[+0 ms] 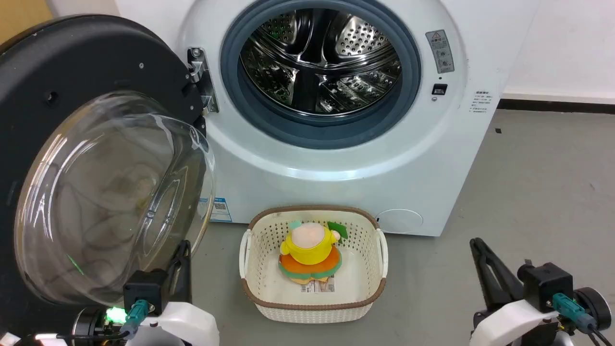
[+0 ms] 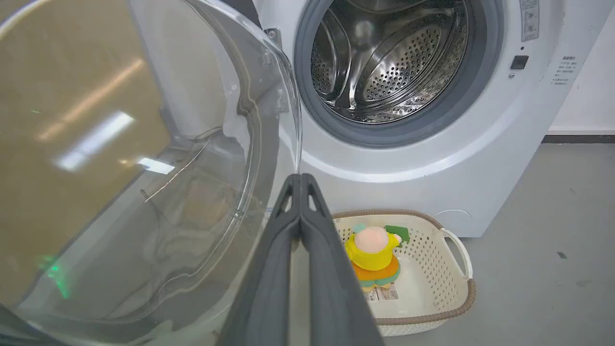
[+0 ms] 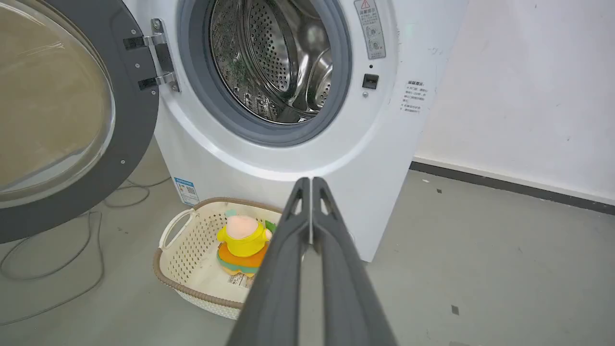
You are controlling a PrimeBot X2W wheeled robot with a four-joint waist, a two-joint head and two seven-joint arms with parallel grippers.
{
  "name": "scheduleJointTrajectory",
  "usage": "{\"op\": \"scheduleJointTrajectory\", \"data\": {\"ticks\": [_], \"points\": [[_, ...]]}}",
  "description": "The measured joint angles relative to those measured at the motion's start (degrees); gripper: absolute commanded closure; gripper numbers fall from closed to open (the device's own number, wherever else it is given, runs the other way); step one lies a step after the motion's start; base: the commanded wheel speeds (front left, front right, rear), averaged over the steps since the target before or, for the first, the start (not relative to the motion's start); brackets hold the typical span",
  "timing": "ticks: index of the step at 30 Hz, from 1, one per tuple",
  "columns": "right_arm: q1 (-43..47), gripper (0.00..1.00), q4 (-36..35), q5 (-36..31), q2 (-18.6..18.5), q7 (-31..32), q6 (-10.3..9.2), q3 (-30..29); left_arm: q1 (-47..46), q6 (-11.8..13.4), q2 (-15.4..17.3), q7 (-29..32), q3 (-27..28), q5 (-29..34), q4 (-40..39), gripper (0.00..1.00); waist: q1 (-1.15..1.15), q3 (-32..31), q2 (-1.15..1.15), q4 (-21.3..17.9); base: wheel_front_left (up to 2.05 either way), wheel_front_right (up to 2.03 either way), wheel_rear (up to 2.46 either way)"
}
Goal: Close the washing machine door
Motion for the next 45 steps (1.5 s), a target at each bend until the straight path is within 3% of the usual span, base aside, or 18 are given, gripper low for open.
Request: {"op": "scheduleJointTrajectory", "data": {"ticks": [26, 45], "points": [[0.1, 0.00, 0.2, 1.6, -0.3, -2.2, 0.00, 0.4, 0.0, 0.6, 0.0, -2.2, -1.2, -0.1, 0.3, 0.00, 0.00, 0.0, 0.00, 0.9, 0.00, 0.00, 0.00], [0.5, 0.00, 0.2, 3.5, -0.9, -4.2, 0.00, 1.6, 0.1, 1.6, 0.0, -4.3, -2.2, -0.4, 0.3, 0.00, 0.00, -0.7, 0.00, 6.3, 0.00, 0.00, 0.00]]}}
